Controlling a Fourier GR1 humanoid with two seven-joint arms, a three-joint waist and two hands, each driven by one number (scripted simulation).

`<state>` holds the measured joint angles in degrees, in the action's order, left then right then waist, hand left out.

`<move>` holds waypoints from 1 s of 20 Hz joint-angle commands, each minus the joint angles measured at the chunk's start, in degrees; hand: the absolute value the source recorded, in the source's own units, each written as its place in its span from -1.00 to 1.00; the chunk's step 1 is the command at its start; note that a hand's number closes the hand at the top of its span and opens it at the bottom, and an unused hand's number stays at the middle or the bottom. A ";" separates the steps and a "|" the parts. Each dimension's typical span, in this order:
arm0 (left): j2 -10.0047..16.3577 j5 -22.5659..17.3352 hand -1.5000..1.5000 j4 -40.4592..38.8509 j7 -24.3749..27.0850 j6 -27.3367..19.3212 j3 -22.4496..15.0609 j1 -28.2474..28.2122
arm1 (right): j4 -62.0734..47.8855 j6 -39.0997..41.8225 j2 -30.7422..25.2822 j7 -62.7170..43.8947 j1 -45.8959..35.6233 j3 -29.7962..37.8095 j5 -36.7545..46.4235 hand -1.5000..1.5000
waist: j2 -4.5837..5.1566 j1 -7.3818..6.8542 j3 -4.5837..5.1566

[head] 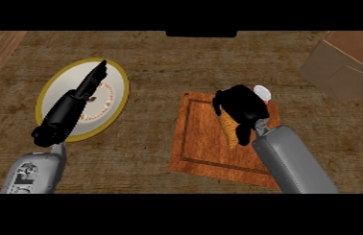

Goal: Pick the croissant from the cutting board and place it in the cardboard box

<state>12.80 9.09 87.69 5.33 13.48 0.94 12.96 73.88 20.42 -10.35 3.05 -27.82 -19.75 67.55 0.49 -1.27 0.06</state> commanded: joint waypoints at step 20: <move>1.28 -0.44 0.00 -1.35 -0.12 0.93 3.04 0.82 | 3.73 -9.73 0.21 -14.07 -20.83 29.00 -9.31 1.00 | -0.58 2.11 -0.03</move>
<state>13.10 9.22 88.78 4.49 13.75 2.64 11.56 75.72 10.25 -9.77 -4.56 -45.84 3.19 60.35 -0.17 0.33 0.01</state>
